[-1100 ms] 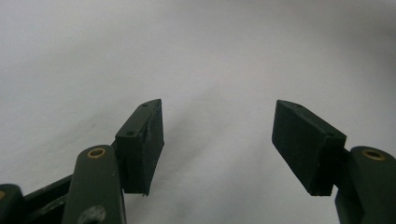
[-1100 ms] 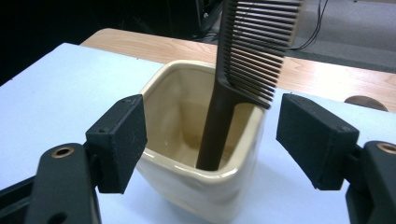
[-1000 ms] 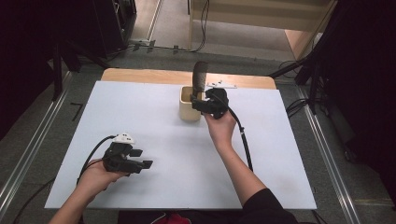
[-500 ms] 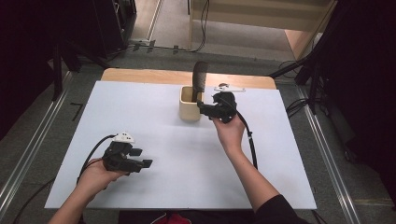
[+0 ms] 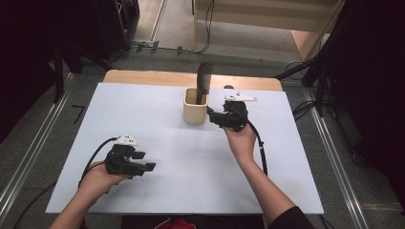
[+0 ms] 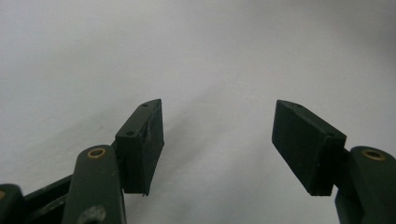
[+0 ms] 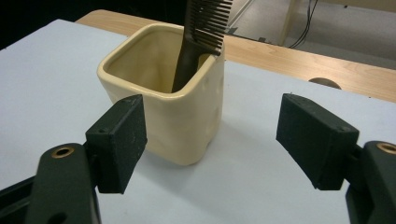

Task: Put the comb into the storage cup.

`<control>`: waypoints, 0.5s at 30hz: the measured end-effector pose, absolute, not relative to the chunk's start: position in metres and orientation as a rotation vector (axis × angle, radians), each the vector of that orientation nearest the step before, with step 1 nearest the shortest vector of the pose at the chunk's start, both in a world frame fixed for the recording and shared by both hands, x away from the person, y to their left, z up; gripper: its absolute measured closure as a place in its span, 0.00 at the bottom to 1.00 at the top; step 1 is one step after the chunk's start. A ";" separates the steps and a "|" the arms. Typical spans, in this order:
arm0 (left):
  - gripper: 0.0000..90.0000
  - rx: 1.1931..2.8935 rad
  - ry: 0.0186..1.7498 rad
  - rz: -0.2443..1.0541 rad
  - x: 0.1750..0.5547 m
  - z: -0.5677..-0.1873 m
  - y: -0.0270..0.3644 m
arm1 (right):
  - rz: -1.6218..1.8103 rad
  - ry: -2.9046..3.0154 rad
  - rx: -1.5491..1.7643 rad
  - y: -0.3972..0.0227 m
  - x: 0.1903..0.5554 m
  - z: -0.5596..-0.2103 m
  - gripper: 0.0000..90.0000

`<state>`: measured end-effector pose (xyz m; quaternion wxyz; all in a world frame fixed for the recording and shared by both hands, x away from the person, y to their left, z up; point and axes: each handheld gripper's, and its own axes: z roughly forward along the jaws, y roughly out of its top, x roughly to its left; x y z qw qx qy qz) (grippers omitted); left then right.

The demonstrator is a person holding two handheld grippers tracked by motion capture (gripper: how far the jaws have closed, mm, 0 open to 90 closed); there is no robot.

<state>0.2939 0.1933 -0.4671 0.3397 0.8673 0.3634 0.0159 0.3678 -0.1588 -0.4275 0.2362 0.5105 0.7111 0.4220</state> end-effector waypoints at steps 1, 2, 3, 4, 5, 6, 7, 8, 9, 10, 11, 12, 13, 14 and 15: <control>0.39 2.257 0.945 0.043 0.294 -0.467 0.193 | 1.154 1.952 1.401 -0.159 0.367 -0.428 0.25; 0.39 2.256 0.946 0.043 0.294 -0.467 0.193 | 1.155 1.954 1.392 -0.160 0.365 -0.429 0.25; 0.39 2.255 0.947 0.043 0.294 -0.467 0.193 | 1.147 1.959 1.386 -0.160 0.364 -0.430 0.25; 0.39 2.255 0.947 0.041 0.294 -0.467 0.193 | 1.136 1.961 1.377 -0.160 0.363 -0.430 0.25; 0.39 2.255 0.948 0.041 0.294 -0.467 0.193 | 1.131 1.959 1.366 -0.160 0.361 -0.431 0.25; 0.39 2.254 0.949 0.041 0.294 -0.467 0.194 | 1.129 1.965 1.356 -0.161 0.359 -0.432 0.25; 0.39 2.255 0.949 0.041 0.294 -0.467 0.193 | 1.126 1.968 1.354 -0.161 0.358 -0.432 0.25; 0.39 2.256 0.948 0.040 0.294 -0.467 0.193 | 1.125 1.973 1.349 -0.161 0.356 -0.433 0.25; 0.39 2.257 0.947 0.041 0.294 -0.467 0.193 | 1.120 1.974 1.343 -0.162 0.355 -0.434 0.25; 0.39 2.256 0.945 0.043 0.294 -0.467 0.193 | 1.116 1.980 1.337 -0.162 0.353 -0.434 0.25; 0.39 2.257 0.944 0.044 0.294 -0.467 0.193 | 1.106 1.985 1.326 -0.163 0.351 -0.435 0.25; 0.39 2.257 0.944 0.044 0.294 -0.467 0.193 | 1.102 1.994 1.312 -0.163 0.350 -0.436 0.25; 0.39 2.257 0.944 0.044 0.294 -0.467 0.193 | 1.100 2.002 1.298 -0.163 0.349 -0.437 0.25; 0.39 2.257 0.945 0.042 0.294 -0.466 0.193 | 1.091 2.013 1.288 -0.164 0.347 -0.438 0.25; 0.39 2.257 0.945 0.042 0.294 -0.466 0.193 | 1.075 2.017 1.276 -0.164 0.346 -0.440 0.26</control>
